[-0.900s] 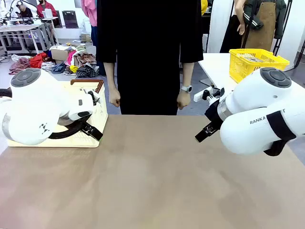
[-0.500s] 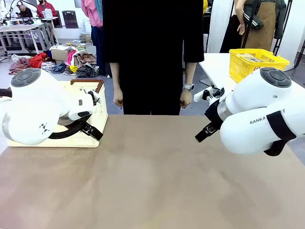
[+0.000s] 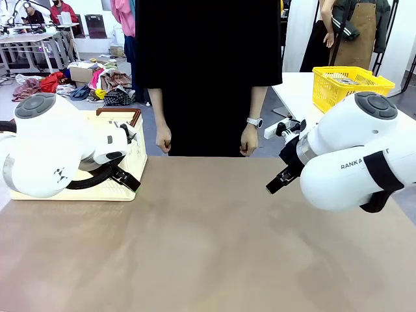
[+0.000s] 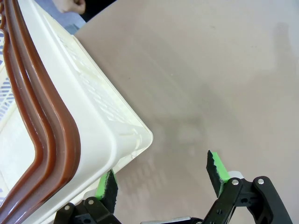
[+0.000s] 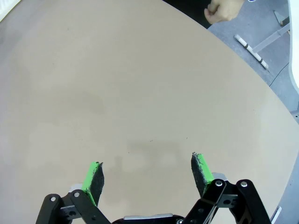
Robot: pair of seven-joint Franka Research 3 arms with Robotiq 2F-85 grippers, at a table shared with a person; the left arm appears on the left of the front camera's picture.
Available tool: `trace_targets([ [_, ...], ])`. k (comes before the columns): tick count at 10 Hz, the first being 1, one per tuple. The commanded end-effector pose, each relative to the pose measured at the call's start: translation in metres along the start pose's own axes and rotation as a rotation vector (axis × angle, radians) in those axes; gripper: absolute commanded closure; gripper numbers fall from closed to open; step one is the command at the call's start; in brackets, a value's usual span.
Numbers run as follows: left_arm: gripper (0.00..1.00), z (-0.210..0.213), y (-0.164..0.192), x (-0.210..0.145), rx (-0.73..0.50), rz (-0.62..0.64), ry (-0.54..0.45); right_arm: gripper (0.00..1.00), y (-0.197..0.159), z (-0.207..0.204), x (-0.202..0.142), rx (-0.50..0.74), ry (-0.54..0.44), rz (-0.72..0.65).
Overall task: Place the drinks into the Shopping basket.
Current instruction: Pick up one drink and place it into the Shopping basket.
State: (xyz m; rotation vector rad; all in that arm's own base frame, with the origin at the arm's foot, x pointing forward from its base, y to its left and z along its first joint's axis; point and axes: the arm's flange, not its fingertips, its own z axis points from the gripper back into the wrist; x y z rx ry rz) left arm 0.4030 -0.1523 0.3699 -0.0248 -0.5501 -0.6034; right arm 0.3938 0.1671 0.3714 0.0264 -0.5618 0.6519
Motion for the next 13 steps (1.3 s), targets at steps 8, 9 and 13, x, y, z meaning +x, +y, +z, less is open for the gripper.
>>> trace_targets([
  [8, 0.0, 0.029, -0.007, -0.001, -0.293, 0.115, 0.119, 0.0, -0.031, 0.039, -0.008, 0.393, 0.227, -0.277],
  [9, 0.0, 0.052, -0.006, -0.002, -0.48, 0.169, 0.102, 0.0, -0.049, 0.057, -0.012, 0.589, 0.233, -0.41],
  [13, 0.0, 0.149, 0.073, -0.039, -0.904, 0.32, -0.283, 0.0, -0.146, 0.153, -0.092, 0.975, -0.076, -0.737],
])
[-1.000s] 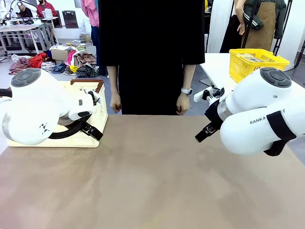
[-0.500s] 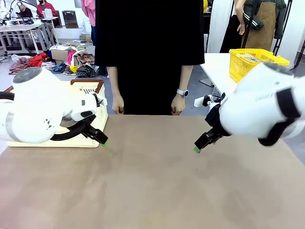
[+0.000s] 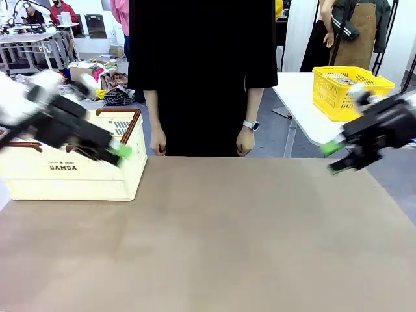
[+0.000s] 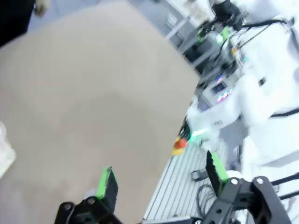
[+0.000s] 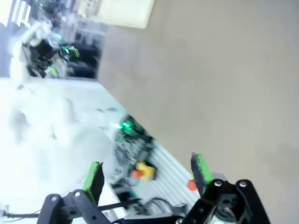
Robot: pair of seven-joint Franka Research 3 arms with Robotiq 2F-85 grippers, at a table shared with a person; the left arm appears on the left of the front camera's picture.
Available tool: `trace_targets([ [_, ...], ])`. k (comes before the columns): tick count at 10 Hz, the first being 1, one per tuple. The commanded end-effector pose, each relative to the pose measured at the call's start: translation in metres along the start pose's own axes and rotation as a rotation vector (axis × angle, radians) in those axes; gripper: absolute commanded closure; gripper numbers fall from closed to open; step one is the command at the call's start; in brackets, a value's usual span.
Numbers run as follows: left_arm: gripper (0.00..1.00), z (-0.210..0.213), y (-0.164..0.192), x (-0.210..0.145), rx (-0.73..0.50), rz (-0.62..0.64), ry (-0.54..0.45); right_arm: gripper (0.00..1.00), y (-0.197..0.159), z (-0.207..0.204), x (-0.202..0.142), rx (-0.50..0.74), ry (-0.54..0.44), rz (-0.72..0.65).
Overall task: Place the drinks into the Shopping basket.
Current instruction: Pick up one drink and place it into the Shopping basket.
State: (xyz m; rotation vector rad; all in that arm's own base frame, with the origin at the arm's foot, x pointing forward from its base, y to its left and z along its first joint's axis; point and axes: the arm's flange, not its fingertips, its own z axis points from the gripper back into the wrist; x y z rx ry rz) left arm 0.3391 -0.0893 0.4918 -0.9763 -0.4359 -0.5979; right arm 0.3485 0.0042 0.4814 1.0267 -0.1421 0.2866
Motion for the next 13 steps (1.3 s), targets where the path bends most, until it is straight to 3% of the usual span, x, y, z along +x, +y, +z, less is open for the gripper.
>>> trace_targets([
  [1, 0.0, 0.091, 0.037, -0.03, 0.004, 0.116, -0.203, 0.0, -0.037, 0.073, -0.038, 0.117, -0.276, -0.14],
  [3, 0.0, 0.166, 0.078, -0.087, 0.08, 0.336, -0.413, 0.0, -0.084, 0.136, -0.09, 0.241, -0.535, -0.207],
  [5, 0.0, 0.196, 0.11, -0.134, 0.043, 0.493, -0.637, 0.0, -0.117, 0.15, -0.117, 0.305, -0.655, -0.277],
  [6, 0.0, 0.203, 0.116, -0.146, 0.05, 0.527, -0.696, 0.0, -0.126, 0.149, -0.124, 0.321, -0.672, -0.297],
  [8, 0.0, 0.204, 0.12, -0.149, 0.125, 0.524, -0.753, 0.0, -0.127, 0.144, -0.131, 0.308, -0.71, -0.283],
  [9, 0.0, 0.242, 0.134, -0.153, 0.083, 0.585, -0.686, 0.0, -0.133, 0.163, -0.139, 0.306, -0.698, -0.351],
  [13, 0.0, 0.242, 0.134, -0.153, 0.083, 0.585, -0.686, 0.0, -0.133, 0.163, -0.139, 0.306, -0.698, -0.351],
])
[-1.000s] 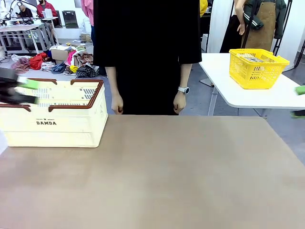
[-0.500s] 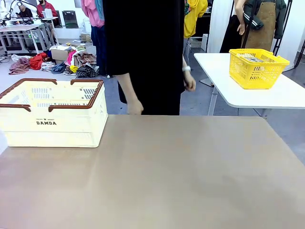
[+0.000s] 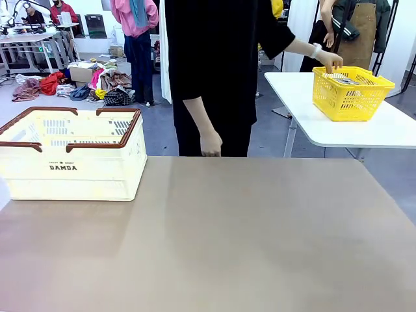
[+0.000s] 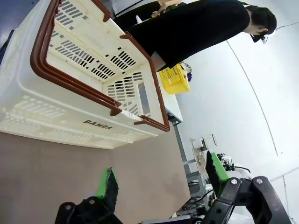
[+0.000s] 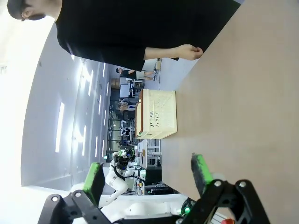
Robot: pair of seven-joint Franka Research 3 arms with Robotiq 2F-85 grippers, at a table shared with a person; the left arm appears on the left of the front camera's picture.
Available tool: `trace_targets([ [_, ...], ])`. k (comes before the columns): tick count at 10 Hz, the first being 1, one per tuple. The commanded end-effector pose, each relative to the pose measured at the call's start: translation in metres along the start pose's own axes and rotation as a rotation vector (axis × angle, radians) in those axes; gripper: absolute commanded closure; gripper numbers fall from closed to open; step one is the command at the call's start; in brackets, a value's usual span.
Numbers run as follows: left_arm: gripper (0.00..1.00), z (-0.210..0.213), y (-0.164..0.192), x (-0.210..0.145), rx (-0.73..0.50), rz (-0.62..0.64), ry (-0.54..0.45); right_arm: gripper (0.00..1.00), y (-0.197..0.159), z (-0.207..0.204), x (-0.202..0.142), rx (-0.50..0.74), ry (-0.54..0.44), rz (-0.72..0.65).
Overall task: Place the drinks into the Shopping basket.
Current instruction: Pick up one drink and place it into the Shopping basket.
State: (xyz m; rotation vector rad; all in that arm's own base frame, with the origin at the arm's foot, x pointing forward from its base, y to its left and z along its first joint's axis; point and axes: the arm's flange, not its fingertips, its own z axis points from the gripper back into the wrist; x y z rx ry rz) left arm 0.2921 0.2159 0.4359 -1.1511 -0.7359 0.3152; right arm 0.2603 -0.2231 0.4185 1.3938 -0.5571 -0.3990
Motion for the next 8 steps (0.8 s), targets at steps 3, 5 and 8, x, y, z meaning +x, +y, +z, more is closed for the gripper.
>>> trace_targets([
  [3, 0.0, 0.0026, 0.0004, -0.0002, -0.003, -0.008, 0.01, 0.0, 0.0026, 0.001, -0.0009, 0.006, 0.007, -0.001],
  [5, 0.0, 0.0026, 0.0004, -0.0002, -0.003, -0.008, 0.01, 0.0, 0.0026, 0.001, -0.0009, 0.006, 0.007, -0.001],
  [8, 0.0, 0.0026, 0.0004, -0.0002, -0.003, -0.008, 0.01, 0.0, 0.0026, 0.001, -0.0009, 0.006, 0.007, -0.001],
])
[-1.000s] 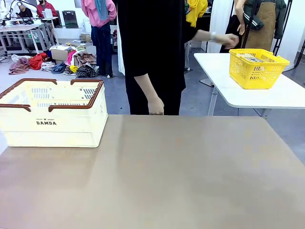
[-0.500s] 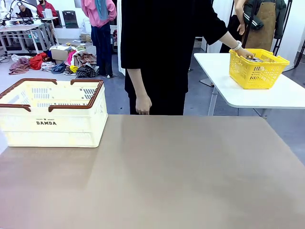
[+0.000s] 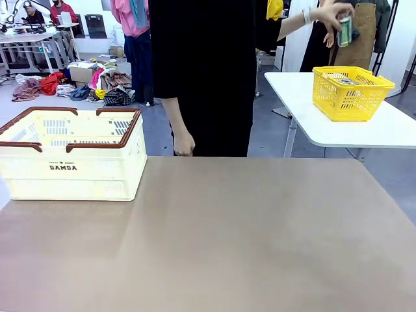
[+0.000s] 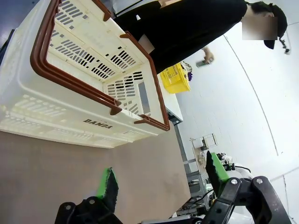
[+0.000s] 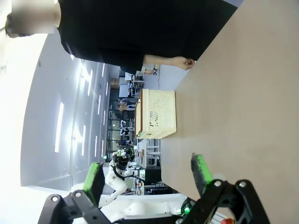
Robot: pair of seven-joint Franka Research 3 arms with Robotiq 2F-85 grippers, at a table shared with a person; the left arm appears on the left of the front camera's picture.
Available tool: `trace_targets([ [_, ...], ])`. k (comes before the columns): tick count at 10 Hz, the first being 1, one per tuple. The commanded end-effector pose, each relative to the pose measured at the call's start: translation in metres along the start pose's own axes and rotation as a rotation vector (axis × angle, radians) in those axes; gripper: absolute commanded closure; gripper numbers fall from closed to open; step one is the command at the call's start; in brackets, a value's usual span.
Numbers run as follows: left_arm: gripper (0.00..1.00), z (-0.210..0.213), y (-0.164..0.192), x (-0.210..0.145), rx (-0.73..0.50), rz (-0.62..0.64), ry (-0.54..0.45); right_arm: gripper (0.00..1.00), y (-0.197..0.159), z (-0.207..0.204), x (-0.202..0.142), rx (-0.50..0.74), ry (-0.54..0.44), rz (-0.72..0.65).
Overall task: Place the drinks into the Shopping basket.
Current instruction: Pick up one drink and place it into the Shopping basket.
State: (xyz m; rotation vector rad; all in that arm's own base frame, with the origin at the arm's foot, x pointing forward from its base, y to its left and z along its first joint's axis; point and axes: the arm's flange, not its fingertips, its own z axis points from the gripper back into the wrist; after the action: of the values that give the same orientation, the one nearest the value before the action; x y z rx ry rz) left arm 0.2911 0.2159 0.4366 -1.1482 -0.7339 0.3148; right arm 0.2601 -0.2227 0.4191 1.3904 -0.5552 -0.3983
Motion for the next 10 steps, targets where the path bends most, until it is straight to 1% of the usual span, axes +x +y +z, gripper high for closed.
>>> trace_targets([
  [1, 0.0, 0.0017, 0.0012, 0.0003, -0.006, -0.008, 0.008, 0.0, 0.0019, 0.0012, -0.0005, 0.01, 0.006, -0.001],
  [10, 0.0, 0.0017, 0.0012, 0.0003, -0.006, -0.008, 0.008, 0.0, 0.0019, 0.0012, -0.0005, 0.01, 0.006, -0.001],
])
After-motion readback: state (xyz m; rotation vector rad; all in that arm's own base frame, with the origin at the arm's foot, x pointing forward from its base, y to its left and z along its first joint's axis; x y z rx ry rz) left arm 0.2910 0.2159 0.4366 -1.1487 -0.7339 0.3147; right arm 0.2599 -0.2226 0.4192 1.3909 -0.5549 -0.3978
